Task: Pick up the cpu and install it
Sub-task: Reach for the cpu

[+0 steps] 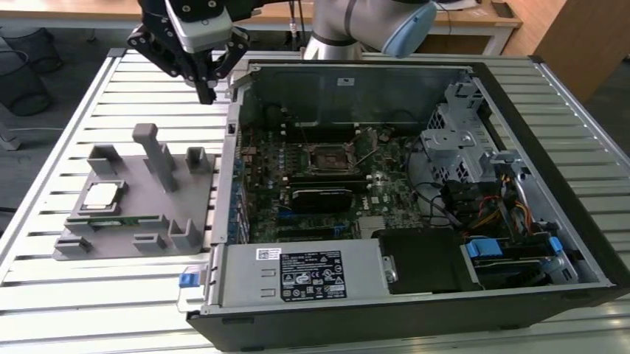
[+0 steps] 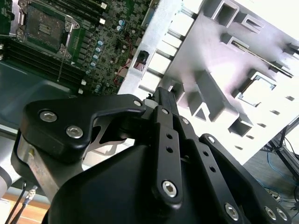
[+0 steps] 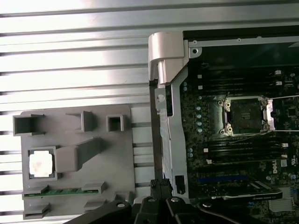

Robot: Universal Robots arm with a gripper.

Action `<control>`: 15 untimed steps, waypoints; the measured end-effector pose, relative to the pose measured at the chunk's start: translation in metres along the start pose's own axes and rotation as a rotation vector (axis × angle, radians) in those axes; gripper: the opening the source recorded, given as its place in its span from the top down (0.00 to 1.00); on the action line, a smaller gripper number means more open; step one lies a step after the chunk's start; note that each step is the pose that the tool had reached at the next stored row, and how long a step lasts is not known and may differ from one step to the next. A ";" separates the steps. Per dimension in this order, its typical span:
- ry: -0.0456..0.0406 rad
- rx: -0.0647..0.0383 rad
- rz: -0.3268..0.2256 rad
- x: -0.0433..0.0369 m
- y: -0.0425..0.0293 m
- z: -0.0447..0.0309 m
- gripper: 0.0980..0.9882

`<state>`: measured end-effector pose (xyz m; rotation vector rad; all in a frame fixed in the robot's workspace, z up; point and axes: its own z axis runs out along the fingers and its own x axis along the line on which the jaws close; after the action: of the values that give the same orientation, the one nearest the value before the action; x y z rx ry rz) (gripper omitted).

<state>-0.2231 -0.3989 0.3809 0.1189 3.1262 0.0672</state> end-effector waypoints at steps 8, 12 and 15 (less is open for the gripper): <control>0.0005 0.000 0.000 0.0049 -0.0004 0.0009 0.99; 0.0009 0.000 0.000 0.0069 -0.0006 0.0012 0.99; 0.0010 0.000 0.000 0.0084 -0.0007 0.0015 0.99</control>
<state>-0.2316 -0.3989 0.3794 0.1190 3.1273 0.0671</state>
